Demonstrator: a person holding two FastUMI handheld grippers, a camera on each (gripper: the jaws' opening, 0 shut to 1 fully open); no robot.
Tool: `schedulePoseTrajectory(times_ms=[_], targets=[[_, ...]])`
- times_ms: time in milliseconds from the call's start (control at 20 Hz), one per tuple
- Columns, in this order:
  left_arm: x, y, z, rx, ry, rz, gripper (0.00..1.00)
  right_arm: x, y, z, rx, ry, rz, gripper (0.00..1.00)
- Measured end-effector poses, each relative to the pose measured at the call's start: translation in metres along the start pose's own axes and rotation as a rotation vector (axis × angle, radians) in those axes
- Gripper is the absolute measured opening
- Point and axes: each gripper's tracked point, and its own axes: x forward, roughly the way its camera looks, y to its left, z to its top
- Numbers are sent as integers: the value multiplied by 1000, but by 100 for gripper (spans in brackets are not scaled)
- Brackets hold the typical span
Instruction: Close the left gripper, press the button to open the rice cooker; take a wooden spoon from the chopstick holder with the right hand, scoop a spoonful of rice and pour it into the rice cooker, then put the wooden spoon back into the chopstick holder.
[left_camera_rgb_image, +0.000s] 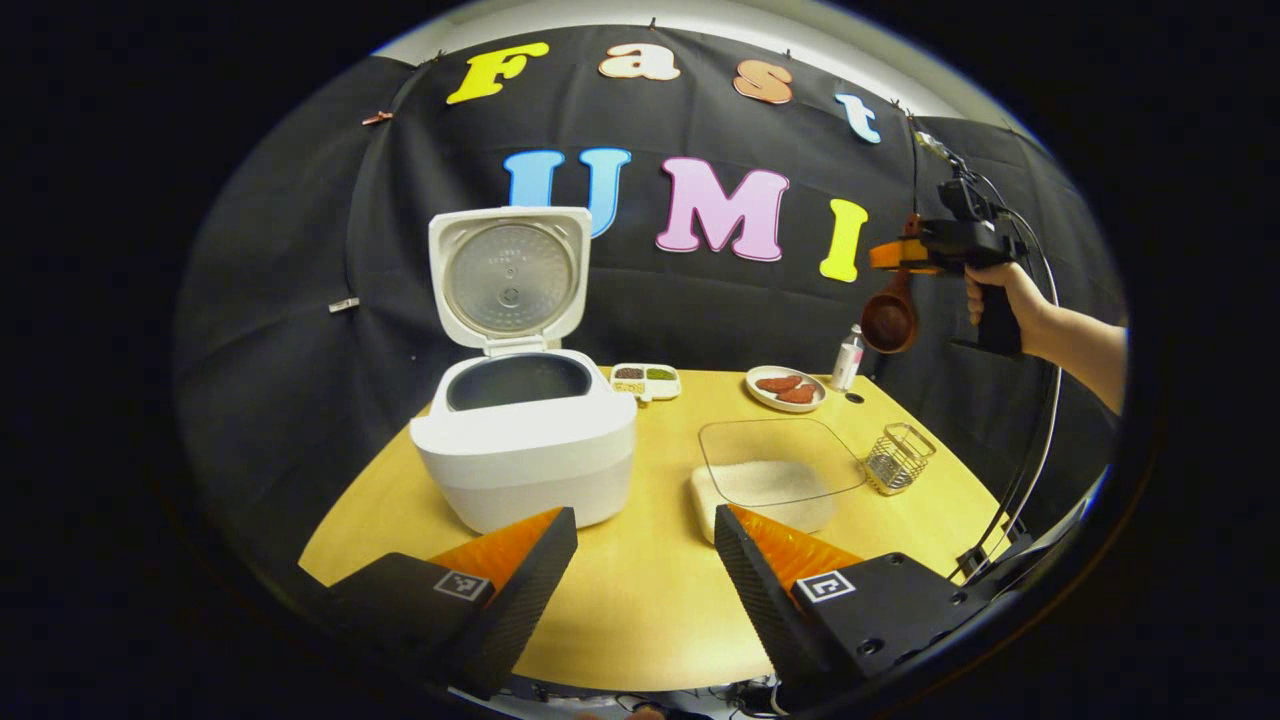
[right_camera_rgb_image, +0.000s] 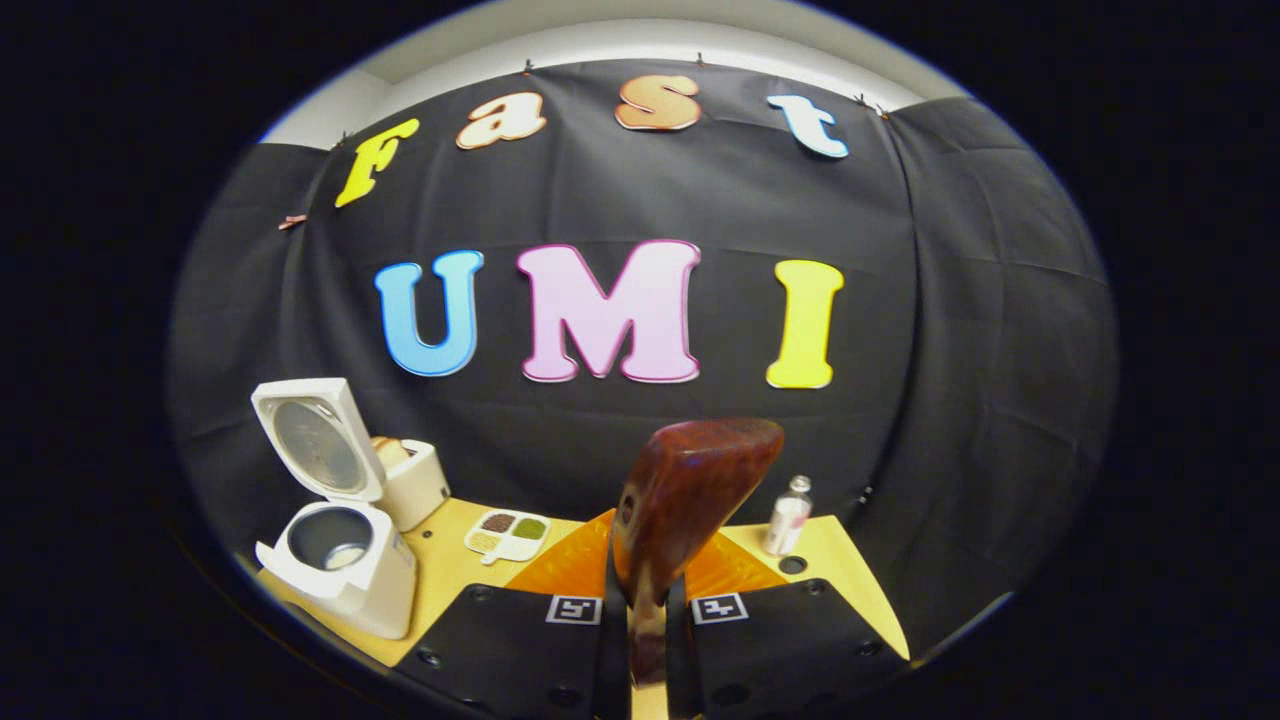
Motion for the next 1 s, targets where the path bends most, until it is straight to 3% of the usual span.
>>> schedulePoseTrajectory(times_ms=[350,600,650,700,850,1000], targets=[[8,-20,12,4,14,72,96,6,-79,-64,80,93,-66,18],[15,-32,8,-18,45,132,96,11,-109,-118,166,155,-96,18],[16,-37,8,-30,48,136,96,12,-112,-131,194,169,-107,14],[16,-44,9,-38,48,139,96,12,-116,-142,222,185,-119,18],[19,-58,9,-41,56,154,95,15,-127,-176,295,251,-158,18],[16,-52,3,-123,68,200,95,17,-132,-200,342,291,-182,18]])
